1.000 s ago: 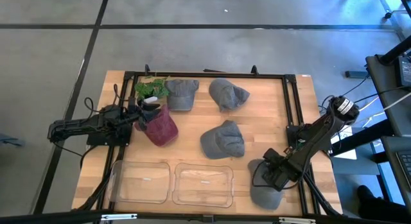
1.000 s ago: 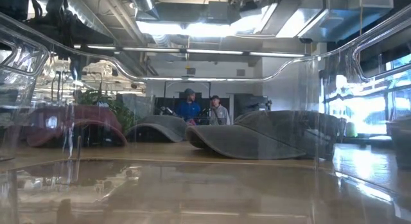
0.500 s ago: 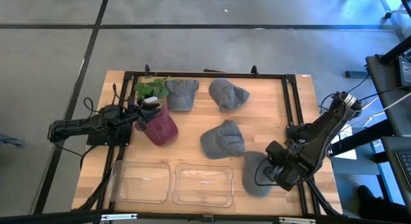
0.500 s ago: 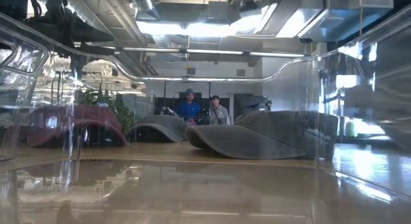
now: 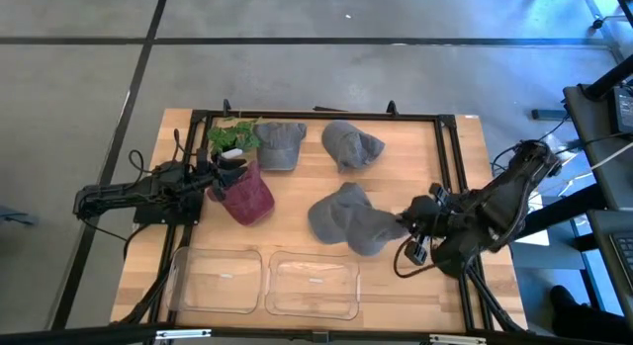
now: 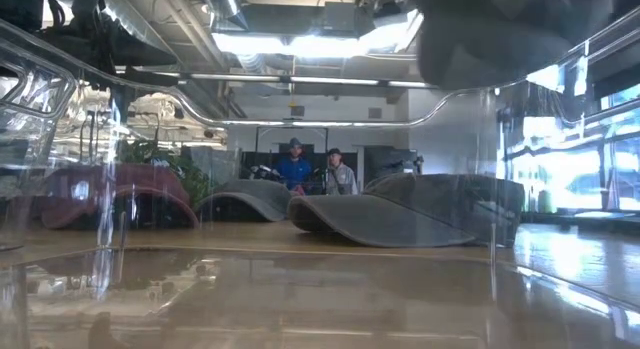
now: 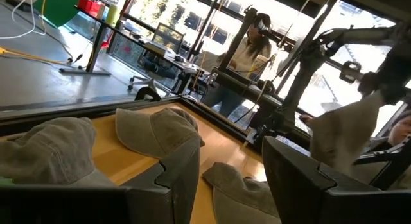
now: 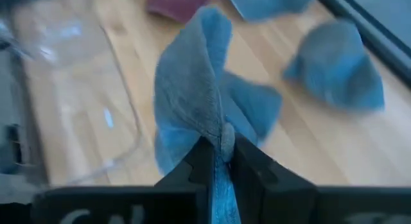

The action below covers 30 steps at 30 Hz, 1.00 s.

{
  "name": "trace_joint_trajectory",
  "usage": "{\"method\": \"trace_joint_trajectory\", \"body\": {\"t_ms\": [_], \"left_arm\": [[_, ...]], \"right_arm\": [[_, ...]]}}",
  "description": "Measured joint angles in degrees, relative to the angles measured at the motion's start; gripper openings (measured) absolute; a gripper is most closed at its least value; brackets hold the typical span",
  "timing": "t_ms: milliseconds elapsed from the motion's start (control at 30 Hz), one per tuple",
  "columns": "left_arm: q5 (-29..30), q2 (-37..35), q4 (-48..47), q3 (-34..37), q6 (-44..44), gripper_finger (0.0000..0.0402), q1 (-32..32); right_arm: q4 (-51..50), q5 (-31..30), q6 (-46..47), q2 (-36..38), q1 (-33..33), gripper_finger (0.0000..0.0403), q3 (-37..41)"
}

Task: Pick & Place hat
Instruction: Put the grey cap into the right transparent bin

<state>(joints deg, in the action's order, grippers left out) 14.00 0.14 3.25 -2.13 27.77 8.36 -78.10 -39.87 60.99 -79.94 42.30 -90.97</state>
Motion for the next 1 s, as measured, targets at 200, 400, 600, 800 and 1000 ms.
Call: {"method": "trace_joint_trajectory", "body": {"t_ms": [200, 400, 600, 800, 1000], "left_arm": [[0.0, 0.0, 0.0, 0.0, 0.0, 0.0163, 0.0], [-0.1, 0.0, -0.1, 0.0, 0.0, 0.0163, 0.0], [-0.1, 0.0, -0.2, 0.0, 0.1, 0.0162, 0.0], [-0.2, 0.0, -0.2, 0.0, 0.0, 0.0163, 0.0], [-0.2, 0.0, -0.2, 0.0, 0.0, 0.0162, 0.0]], "right_arm": [[17.5, -1.7, -16.3, 0.1, -2.2, 0.0039, -6.5], [36.7, 0.3, -28.3, -1.5, -2.1, 0.0039, -6.9], [38.5, 1.0, -24.8, -7.1, -2.1, 0.0039, -6.9], [38.5, 4.0, -17.7, -15.0, -2.1, 0.0039, -6.9], [38.6, 7.2, -12.0, -21.6, -2.7, 0.0038, -6.9]]}}
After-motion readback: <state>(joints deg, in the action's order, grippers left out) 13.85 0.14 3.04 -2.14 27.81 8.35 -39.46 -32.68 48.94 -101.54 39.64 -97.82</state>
